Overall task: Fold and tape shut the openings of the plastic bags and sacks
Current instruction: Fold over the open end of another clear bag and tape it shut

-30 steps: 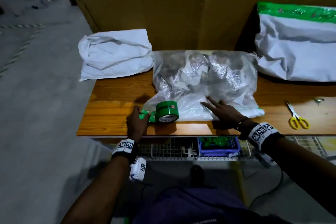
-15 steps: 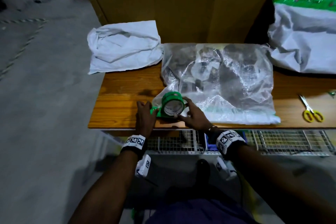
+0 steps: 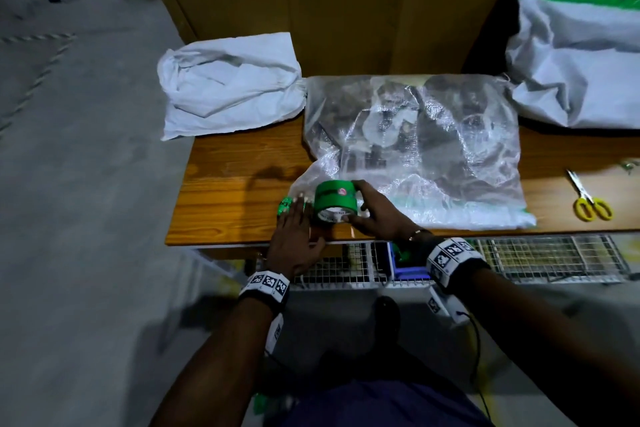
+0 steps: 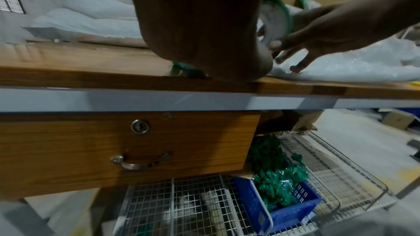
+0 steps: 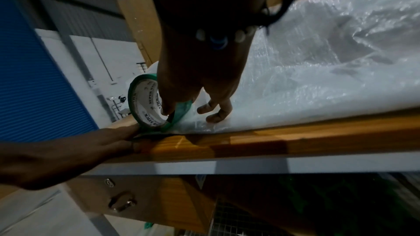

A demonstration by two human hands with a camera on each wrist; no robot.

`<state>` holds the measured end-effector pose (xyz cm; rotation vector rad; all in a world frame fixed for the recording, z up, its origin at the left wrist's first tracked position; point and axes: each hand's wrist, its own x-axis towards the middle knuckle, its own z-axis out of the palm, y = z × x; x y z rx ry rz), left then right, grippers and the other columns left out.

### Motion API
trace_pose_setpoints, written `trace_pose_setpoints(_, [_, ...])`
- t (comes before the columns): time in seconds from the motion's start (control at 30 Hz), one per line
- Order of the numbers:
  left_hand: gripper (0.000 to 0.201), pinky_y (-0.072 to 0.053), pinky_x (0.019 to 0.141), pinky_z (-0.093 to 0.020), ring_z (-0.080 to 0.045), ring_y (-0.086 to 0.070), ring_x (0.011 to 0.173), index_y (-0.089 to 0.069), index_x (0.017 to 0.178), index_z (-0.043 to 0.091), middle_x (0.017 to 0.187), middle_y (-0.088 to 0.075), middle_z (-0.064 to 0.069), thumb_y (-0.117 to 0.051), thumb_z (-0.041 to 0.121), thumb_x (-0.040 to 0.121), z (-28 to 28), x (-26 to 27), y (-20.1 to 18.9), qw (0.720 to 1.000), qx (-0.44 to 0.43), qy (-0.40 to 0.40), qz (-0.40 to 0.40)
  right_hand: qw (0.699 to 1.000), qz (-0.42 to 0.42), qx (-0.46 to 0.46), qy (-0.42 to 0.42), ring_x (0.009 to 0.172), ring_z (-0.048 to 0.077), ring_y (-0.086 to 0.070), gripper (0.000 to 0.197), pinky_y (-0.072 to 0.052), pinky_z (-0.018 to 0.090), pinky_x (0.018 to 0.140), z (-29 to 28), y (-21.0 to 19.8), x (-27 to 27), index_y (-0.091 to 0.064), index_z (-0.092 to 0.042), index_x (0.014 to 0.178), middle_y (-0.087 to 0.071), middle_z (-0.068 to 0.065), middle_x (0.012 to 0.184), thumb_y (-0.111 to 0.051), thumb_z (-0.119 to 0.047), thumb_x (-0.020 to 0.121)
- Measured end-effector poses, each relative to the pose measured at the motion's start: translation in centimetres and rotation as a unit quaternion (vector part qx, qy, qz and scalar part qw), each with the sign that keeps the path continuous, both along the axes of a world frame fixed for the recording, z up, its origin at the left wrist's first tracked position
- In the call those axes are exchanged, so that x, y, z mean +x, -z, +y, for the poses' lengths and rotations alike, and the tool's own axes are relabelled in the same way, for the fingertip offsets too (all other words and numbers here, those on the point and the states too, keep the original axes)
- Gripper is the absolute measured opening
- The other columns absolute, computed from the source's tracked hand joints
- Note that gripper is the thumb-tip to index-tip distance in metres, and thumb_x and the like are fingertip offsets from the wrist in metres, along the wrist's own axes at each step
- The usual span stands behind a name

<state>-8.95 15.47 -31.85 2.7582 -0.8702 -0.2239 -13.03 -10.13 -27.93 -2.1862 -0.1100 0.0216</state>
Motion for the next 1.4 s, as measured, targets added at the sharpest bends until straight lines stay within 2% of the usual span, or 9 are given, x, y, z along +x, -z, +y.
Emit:
trace_pose_setpoints(0.2, [0.092, -0.008, 0.130, -0.050, -0.023, 0.008, 0.161, -0.005, 0.167, 0.012, 0.174, 0.010, -0.009, -0.041, 0.061, 0.098, 0.1, 0.8, 0.1, 1.000, 0.021, 0.017, -0.004, 0.996, 0.000, -0.089, -0.019, 0.099, 0.018, -0.056, 0.065, -0.044, 0.011, 0.072, -4.2, -0.7, -1.7, -0.050, -0.010, 0.139, -0.051, 0.003, 0.127, -0.083, -0.036, 0.090])
trace_pose_setpoints(0.37, [0.097, 0.002, 0.131, -0.042, -0.025, 0.006, 0.161, -0.003, 0.166, 0.007, 0.174, 0.008, -0.012, -0.033, 0.068, 0.096, -1.3, 0.1, -0.4, 1.000, -0.005, -0.030, -0.004, 0.998, 0.004, -0.053, -0.021, 0.106, 0.020, -0.057, 0.081, -0.053, 0.038, 0.086, -3.4, 0.3, -1.7, -0.045, -0.014, 0.141, -0.057, 0.002, 0.127, -0.088, -0.046, 0.079])
trace_pose_setpoints(0.47, [0.093, -0.004, 0.131, -0.042, -0.024, 0.004, 0.161, -0.004, 0.166, 0.006, 0.174, 0.002, -0.013, -0.046, 0.051, 0.097, -2.6, -1.6, -0.5, 0.999, -0.047, 0.009, -0.004, 0.996, 0.024, -0.075, -0.031, 0.101, 0.024, -0.053, 0.075, -0.050, 0.045, 0.083, -3.2, 0.8, -2.0, -0.038, -0.017, 0.140, -0.061, 0.005, 0.119, -0.076, -0.051, 0.085])
trace_pose_setpoints(0.73, [0.089, -0.011, 0.131, -0.040, -0.024, -0.009, 0.160, -0.012, 0.166, 0.007, 0.174, -0.009, -0.010, -0.048, 0.049, 0.097, -3.3, -1.1, 0.1, 0.999, -0.045, 0.027, 0.009, 0.987, -0.010, -0.150, -0.054, 0.096, 0.021, -0.050, 0.066, -0.034, 0.033, 0.080, -4.0, -1.3, -1.5, -0.042, -0.013, 0.141, -0.060, 0.009, 0.121, -0.078, -0.034, 0.090])
trace_pose_setpoints(0.87, [0.088, -0.007, 0.131, -0.036, -0.022, -0.007, 0.161, -0.010, 0.167, 0.009, 0.175, -0.006, -0.009, -0.045, 0.052, 0.098, -3.6, -1.1, 0.1, 0.999, -0.037, 0.027, -0.004, 0.974, -0.029, -0.211, -0.076, 0.098, 0.025, -0.055, 0.068, -0.040, 0.035, 0.085, -7.1, -1.9, -1.8, -0.049, -0.014, 0.136, -0.059, 0.005, 0.120, -0.082, -0.045, 0.085])
trace_pose_setpoints(0.97, [0.090, -0.005, 0.130, -0.035, -0.020, 0.000, 0.161, -0.004, 0.167, 0.012, 0.175, 0.001, -0.006, -0.042, 0.057, 0.099, -3.2, -0.5, 0.1, 0.999, -0.023, 0.031, 0.000, 0.986, -0.035, -0.153, -0.057, 0.103, 0.020, -0.053, 0.067, -0.049, 0.040, 0.090, -7.7, -0.6, -2.7, -0.054, -0.015, 0.135, -0.055, 0.001, 0.122, -0.084, -0.046, 0.084])
trace_pose_setpoints(1.1, [0.091, -0.003, 0.131, -0.036, -0.021, 0.001, 0.161, -0.003, 0.167, 0.011, 0.175, 0.003, -0.007, -0.039, 0.061, 0.101, -2.3, 1.3, -0.2, 1.000, 0.005, 0.023, -0.004, 0.999, 0.016, -0.040, 0.030, 0.110, 0.022, -0.047, 0.071, -0.046, 0.047, 0.091, -4.5, 1.2, -2.9, -0.051, -0.021, 0.143, -0.052, -0.008, 0.117, -0.086, -0.043, 0.085])
trace_pose_setpoints(1.2, [0.088, -0.002, 0.130, -0.035, -0.021, -0.003, 0.161, -0.007, 0.167, 0.007, 0.174, -0.001, -0.008, -0.041, 0.057, 0.102, -3.0, 1.4, -0.9, 1.000, -0.012, 0.016, 0.000, 0.995, 0.035, -0.037, 0.083, 0.108, 0.023, -0.045, 0.077, -0.042, 0.050, 0.090, -2.6, 2.1, -2.6, -0.045, -0.031, 0.140, -0.053, -0.004, 0.109, -0.083, -0.059, 0.079])
trace_pose_setpoints(1.4, [0.092, -0.015, 0.129, -0.043, -0.022, -0.008, 0.161, -0.008, 0.167, 0.010, 0.175, -0.008, -0.009, -0.051, 0.046, 0.093, -4.5, 0.3, -0.4, 0.997, -0.032, 0.060, 0.043, 0.995, 0.026, -0.061, 0.073, 0.113, 0.021, -0.043, 0.079, -0.040, 0.051, 0.095, -2.9, 1.9, -2.7, -0.038, -0.027, 0.150, -0.055, 0.001, 0.121, -0.077, -0.056, 0.088])
